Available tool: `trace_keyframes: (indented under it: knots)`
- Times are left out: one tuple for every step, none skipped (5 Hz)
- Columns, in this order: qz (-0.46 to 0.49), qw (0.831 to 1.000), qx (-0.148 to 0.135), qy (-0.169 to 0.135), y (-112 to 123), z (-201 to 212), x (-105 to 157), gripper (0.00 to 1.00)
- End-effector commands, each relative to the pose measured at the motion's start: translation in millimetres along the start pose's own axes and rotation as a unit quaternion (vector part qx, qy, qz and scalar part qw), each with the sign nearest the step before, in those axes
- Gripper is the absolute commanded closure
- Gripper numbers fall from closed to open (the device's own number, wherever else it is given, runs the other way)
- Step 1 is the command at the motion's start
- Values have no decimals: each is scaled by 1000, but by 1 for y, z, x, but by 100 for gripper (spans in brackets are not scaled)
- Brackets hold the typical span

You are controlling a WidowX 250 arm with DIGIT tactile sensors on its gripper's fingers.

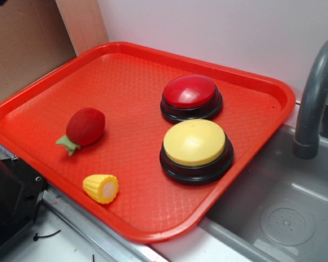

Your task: Push the yellow button.

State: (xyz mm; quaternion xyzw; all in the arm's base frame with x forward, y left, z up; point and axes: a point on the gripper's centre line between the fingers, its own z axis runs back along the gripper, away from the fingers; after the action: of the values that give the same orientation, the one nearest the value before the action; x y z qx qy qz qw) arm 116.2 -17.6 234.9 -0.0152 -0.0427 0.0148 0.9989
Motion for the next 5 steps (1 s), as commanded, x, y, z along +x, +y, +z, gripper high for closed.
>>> trace_keyframes:
  knots:
    - [0, 1000, 0, 0, 0, 0, 0, 0]
    - [-127, 989, 50, -59, -35, -37, 46, 0]
    - [-219, 971, 44, -88, -75, -75, 64, 0]
    - [-288, 955, 35, -66, -96, -101, 77, 0]
    - [-327, 945, 13, -31, -112, -128, 88, 0]
